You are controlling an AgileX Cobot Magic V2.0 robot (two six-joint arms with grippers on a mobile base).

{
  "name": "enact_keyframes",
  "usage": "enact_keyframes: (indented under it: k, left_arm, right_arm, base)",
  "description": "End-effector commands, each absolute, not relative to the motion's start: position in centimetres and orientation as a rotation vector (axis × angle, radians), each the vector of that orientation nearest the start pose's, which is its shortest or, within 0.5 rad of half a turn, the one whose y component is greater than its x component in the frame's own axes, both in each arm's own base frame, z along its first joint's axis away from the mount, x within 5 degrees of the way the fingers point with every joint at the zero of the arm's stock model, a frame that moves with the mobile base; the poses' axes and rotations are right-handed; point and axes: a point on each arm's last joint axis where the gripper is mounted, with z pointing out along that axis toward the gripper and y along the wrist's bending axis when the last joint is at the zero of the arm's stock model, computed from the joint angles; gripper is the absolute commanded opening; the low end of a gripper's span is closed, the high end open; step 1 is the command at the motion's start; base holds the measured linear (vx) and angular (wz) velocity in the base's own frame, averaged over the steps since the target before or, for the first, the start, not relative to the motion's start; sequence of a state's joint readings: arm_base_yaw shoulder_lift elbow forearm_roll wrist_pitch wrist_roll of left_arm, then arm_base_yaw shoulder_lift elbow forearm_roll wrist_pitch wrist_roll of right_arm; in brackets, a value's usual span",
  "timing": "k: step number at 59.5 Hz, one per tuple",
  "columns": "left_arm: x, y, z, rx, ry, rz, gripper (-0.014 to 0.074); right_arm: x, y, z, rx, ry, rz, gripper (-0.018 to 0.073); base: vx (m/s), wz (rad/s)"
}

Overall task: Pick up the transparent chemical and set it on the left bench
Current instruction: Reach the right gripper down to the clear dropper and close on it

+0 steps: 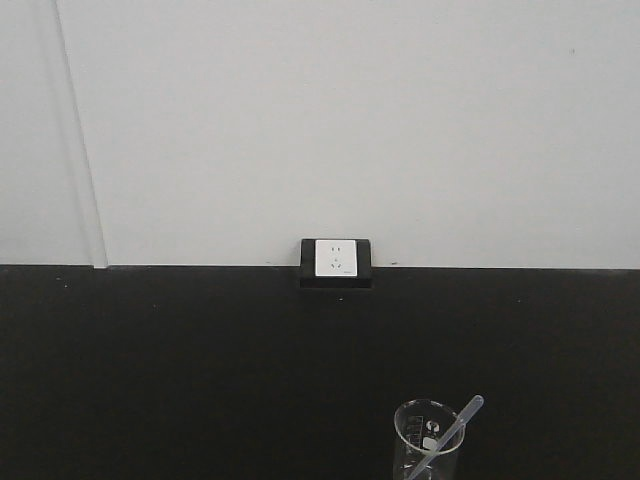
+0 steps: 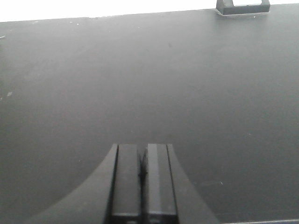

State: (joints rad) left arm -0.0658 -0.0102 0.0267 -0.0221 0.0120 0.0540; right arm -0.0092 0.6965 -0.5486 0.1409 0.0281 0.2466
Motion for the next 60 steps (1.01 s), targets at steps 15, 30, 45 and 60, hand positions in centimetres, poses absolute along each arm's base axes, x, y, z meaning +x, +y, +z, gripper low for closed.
enact_keyframes:
  k: [15,30,45,60]
  left_arm:
    - [5.5,-0.4,20.6,0.064,1.429,-0.035,-0.0003]
    - [5.5,-0.4,20.6,0.064,1.429,-0.035,-0.0003]
    - [5.5,-0.4,20.6,0.064,1.429,-0.035,-0.0003]
    - [5.5,-0.4,20.6,0.064,1.429,-0.035,-0.0003]
  right_arm:
    - [21.1,3.3,31.0,0.405,1.686,0.534,0.0614]
    - [26.4,6.3,27.2,0.421,1.715,0.568,0.0582]
    - [30.6,7.9,24.6,0.412,1.798,0.583,0.0582]
    - [32.6,8.6,21.7,0.479,1.806,0.646,0.0582]
  base:
    - [0.00,0.00]
    - [0.00,0.00]
    - [0.00,0.00]
    - [0.00,0.00]
